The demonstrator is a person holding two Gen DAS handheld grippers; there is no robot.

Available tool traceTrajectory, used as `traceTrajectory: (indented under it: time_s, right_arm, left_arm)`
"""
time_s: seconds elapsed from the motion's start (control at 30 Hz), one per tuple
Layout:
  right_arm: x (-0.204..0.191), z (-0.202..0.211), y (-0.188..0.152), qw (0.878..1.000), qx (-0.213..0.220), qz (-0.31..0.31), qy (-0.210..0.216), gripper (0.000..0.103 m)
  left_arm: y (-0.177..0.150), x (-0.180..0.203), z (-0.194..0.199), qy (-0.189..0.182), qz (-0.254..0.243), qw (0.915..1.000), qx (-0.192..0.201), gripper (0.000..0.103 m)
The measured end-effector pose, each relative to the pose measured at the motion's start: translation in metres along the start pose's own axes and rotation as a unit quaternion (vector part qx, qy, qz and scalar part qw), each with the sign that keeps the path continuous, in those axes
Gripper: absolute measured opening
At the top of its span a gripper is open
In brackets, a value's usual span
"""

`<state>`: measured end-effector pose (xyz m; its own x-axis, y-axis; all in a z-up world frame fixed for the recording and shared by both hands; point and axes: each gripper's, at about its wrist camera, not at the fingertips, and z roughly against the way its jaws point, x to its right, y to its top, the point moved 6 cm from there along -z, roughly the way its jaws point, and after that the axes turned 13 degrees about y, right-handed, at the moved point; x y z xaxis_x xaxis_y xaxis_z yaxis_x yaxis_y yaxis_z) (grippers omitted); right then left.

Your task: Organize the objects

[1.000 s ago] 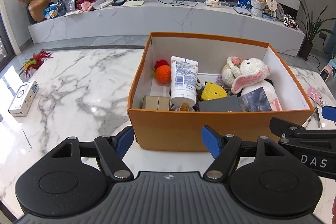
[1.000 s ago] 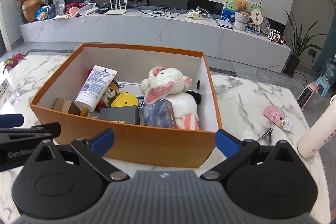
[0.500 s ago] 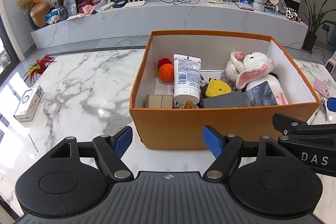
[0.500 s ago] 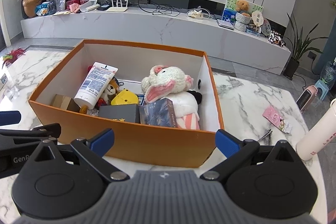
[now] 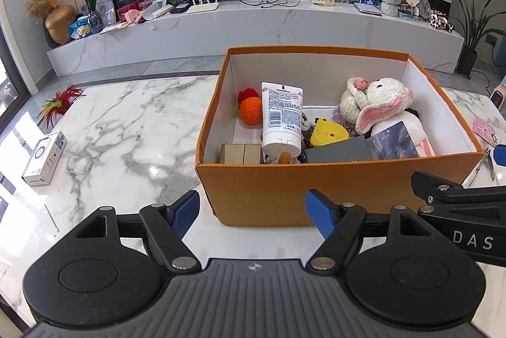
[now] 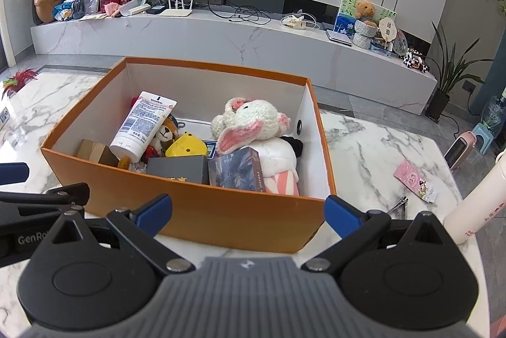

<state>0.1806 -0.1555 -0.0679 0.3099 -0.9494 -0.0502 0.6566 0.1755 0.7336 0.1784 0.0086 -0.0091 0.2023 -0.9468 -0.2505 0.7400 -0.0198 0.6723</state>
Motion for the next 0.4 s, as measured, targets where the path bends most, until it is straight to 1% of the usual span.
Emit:
traceTrajectory:
  time_s: [0.4]
  right_arm:
    - [0.0007, 0.0005, -0.0004, 1.000, 0.000, 0.003, -0.002, 0.102]
  left_arm:
    - [-0.0006, 0.0021, 0.0009, 0.008, -0.010, 0.9999, 0.007, 0.087]
